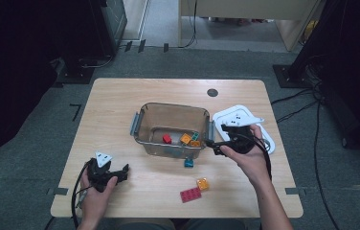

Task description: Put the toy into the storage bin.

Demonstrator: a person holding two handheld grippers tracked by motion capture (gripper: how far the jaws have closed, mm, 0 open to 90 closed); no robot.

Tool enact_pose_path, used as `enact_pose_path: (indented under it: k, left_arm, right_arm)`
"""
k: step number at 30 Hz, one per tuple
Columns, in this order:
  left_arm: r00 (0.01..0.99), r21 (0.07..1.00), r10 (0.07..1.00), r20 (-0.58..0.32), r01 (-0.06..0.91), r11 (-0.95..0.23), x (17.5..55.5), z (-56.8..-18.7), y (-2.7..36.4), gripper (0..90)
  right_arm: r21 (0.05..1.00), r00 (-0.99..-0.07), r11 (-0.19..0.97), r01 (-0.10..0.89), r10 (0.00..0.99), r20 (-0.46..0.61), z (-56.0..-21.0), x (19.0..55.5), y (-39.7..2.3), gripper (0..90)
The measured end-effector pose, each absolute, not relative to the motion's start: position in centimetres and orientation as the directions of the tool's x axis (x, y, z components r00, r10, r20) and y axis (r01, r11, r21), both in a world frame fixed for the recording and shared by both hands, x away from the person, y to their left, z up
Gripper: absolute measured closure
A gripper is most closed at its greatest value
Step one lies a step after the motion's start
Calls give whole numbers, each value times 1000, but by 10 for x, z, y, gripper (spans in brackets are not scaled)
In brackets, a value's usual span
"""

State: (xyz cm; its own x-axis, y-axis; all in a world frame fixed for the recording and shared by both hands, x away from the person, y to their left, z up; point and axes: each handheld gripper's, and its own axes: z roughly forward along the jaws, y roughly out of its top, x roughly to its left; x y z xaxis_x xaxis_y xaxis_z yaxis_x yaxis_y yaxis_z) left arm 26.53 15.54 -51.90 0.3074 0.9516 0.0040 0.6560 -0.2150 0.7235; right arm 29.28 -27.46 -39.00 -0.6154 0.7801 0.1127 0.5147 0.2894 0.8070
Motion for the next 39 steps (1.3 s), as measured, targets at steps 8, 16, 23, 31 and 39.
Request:
enact_pose_path:
  k: [8,16,23,31,39]
  left_arm:
    - [307,723,952,3,657,-214,265,-519,155,83]
    - [307,723,952,2,657,-213,265,-519,155,83]
    - [307,723,952,2,657,-214,265,-519,155,83]
    - [307,723,952,3,657,-214,265,-519,155,83]
    - [307,723,952,3,657,-214,265,-519,155,83]
  right_arm:
    - [807,-580,255,533,804,129,-406,279,-291,174]
    - [780,-559,245,576,814,158,-437,267,-291,197]
    - [755,-553,248,607,814,177,-468,260,-271,247]
    - [745,-598,279,606,777,196,-494,255,-245,435]
    - [735,-663,343,585,724,189,-504,258,-223,516]
